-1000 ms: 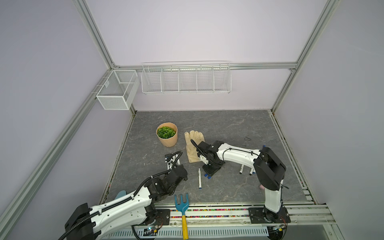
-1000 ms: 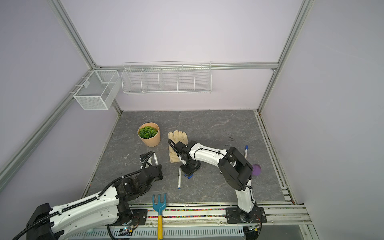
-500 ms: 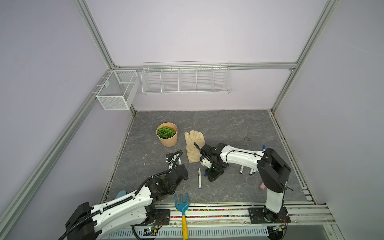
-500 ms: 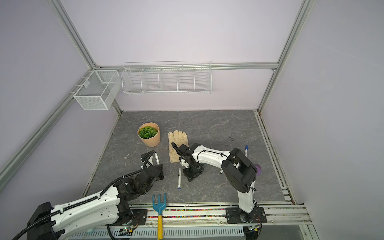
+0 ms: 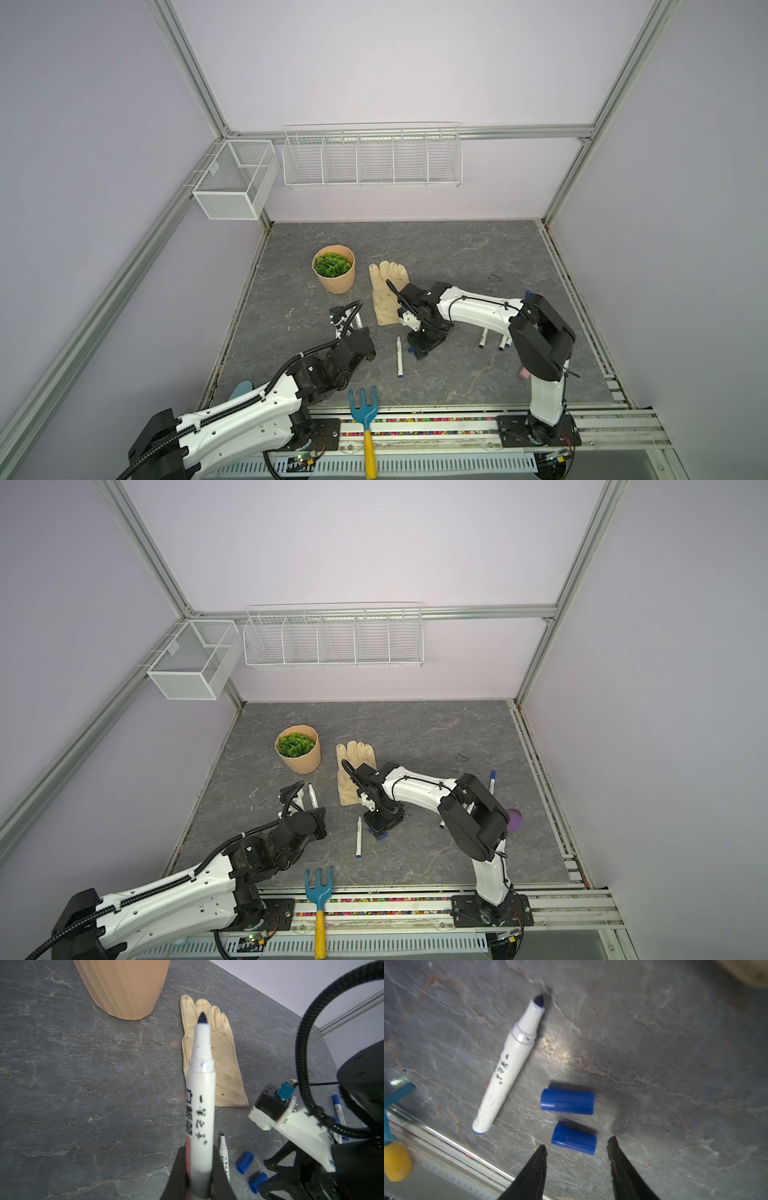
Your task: Insert the pens into the pen caps
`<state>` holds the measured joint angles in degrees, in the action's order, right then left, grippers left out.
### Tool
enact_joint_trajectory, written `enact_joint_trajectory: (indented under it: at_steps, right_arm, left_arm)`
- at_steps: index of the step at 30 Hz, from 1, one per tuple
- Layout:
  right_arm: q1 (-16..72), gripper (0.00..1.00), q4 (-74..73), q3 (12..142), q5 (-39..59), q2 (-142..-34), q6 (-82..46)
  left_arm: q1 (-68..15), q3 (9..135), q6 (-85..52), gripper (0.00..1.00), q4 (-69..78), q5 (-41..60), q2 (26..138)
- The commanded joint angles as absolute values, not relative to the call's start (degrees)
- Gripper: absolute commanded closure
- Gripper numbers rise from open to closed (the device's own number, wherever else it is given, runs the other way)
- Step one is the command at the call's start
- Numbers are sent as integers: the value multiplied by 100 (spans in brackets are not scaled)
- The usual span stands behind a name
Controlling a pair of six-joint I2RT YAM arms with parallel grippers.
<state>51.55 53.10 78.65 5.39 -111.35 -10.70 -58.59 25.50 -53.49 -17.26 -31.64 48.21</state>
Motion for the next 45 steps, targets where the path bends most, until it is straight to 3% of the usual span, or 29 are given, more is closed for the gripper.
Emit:
enact_joint_trajectory:
  at_steps: [1,10,19,25,28,33,45]
  right_arm:
    - [5333,47,5442,7990,84,-11341,-1081]
    - [5580,46,5653,7853,-613,-11332,-1085]
    - [5363,45,5599,7090,-1171,-10656,-1453]
    - [5059,45,5243,6584,-688,-10002,-1330]
    - [4934,45,4940,6367,55,-9677,-1200]
    - [4817,46,4803,6328,879,-9859,-1206]
    - [4641,48,5002,6455,638,-10328,-1409]
  left_arm:
    - [-5845,2574,-5379,100,-1816,-3252,4748]
    - [-5845,2593,-5370,100,-1809,-3235,4773]
    - [-5845,2654,-5311,100,-1698,-3166,4952]
    - [-5845,2766,-5134,100,-1530,-3061,5198]
    - [-5845,2850,-5059,100,-1464,-3008,5358]
    - [-5845,2917,-5011,100,-1328,-2945,5536]
    - [-5845,2813,-5062,100,-1406,-2966,5361]
